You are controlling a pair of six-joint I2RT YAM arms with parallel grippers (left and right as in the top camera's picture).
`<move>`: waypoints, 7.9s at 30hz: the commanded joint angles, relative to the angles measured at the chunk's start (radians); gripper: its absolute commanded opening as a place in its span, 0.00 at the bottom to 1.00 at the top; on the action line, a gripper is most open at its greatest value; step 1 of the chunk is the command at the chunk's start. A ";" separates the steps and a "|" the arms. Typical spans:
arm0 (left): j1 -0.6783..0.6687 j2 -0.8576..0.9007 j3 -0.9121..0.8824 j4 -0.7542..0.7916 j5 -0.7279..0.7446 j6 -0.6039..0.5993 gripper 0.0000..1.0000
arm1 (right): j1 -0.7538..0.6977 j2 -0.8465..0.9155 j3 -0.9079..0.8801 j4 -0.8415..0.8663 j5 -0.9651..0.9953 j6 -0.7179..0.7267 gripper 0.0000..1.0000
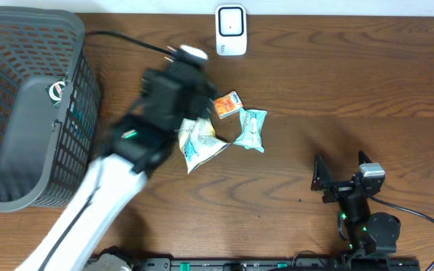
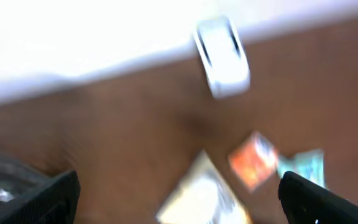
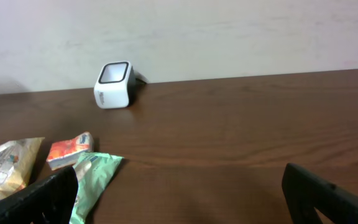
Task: Scan the item barcode
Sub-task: 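Release the white bag and raise the left gripper, then reach the left gripper into the basket toward the teal mouthwash bottle, then grasp the teal Listerine bottle in the basket with the left gripper, then carry the Listerine bottle out and set it beside the packets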
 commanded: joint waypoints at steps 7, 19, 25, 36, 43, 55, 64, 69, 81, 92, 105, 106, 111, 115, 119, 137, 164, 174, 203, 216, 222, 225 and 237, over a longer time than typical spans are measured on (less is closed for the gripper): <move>0.476 -0.164 0.036 0.013 0.075 -0.161 0.98 | 0.006 0.002 -0.001 -0.003 -0.002 0.010 0.99; 0.965 0.060 0.036 0.031 0.576 -0.253 0.98 | 0.006 0.002 -0.001 -0.003 -0.002 0.010 0.99; 1.017 0.138 0.037 0.044 0.639 -0.252 0.98 | 0.006 0.002 -0.001 -0.003 -0.002 0.010 0.99; 1.053 0.315 0.134 -0.001 0.896 -0.282 0.98 | 0.006 0.002 -0.001 -0.003 -0.002 0.010 0.99; 1.053 0.340 0.171 -0.057 0.908 -0.289 0.98 | 0.006 0.002 -0.001 -0.003 -0.002 0.010 0.99; 1.055 0.461 0.171 -0.206 0.904 -0.288 0.98 | 0.006 0.002 -0.001 -0.003 -0.002 0.010 0.99; 1.055 0.542 0.171 -0.251 0.807 -0.289 0.98 | 0.006 0.002 -0.001 -0.003 -0.002 0.010 0.99; 1.060 0.540 0.171 -0.304 0.628 -0.289 0.92 | 0.006 0.002 -0.001 -0.003 -0.002 0.010 0.99; 1.141 0.540 0.171 -0.346 0.570 -0.327 0.29 | 0.006 0.002 -0.001 -0.003 -0.002 0.010 0.99; 1.213 0.540 0.171 -0.416 0.496 -0.425 0.80 | 0.006 0.002 -0.001 -0.003 -0.002 0.010 0.99; 1.202 0.557 0.139 -0.336 0.114 0.031 0.94 | 0.006 0.002 -0.001 -0.003 -0.002 0.010 0.99; 1.202 0.560 0.139 -0.331 0.132 0.042 0.94 | 0.006 0.002 -0.001 -0.003 -0.002 0.010 0.99; 1.202 0.561 0.139 -0.318 0.258 0.243 0.94 | 0.006 0.002 -0.001 -0.003 -0.002 0.010 0.99; 1.202 0.561 0.139 -0.320 0.341 0.332 0.99 | 0.006 0.002 -0.001 -0.003 -0.002 0.010 0.99; 1.192 0.561 0.132 -0.336 0.463 0.478 0.98 | 0.006 0.002 -0.001 -0.003 -0.002 0.010 0.99; 1.143 0.563 0.045 -0.261 0.399 0.663 0.98 | 0.006 0.002 -0.001 -0.003 -0.002 0.010 0.99; 1.143 0.687 -0.041 -0.053 0.406 0.548 0.78 | 0.006 0.002 -0.001 -0.003 -0.002 0.010 0.99; 1.143 0.679 -0.035 -0.042 0.378 0.476 0.47 | 0.006 0.002 -0.001 -0.003 -0.002 0.010 0.99; 1.140 0.179 -0.018 0.113 0.556 0.180 0.45 | 0.006 0.002 -0.001 -0.003 -0.002 0.010 0.99; 1.030 -0.185 -0.018 0.307 0.964 -0.152 0.45 | 0.006 0.002 -0.001 -0.003 -0.002 0.010 0.99; 0.762 -0.203 -0.018 0.312 0.983 -0.163 0.45 | 0.006 0.002 -0.001 -0.003 -0.002 0.010 0.99; 0.588 -0.178 -0.018 0.314 0.975 -0.162 0.44 | 0.006 0.002 -0.001 -0.003 -0.002 0.010 0.99; 0.043 0.128 -0.018 0.315 0.658 -0.181 0.44 | 0.006 0.002 -0.001 -0.003 -0.002 0.010 0.99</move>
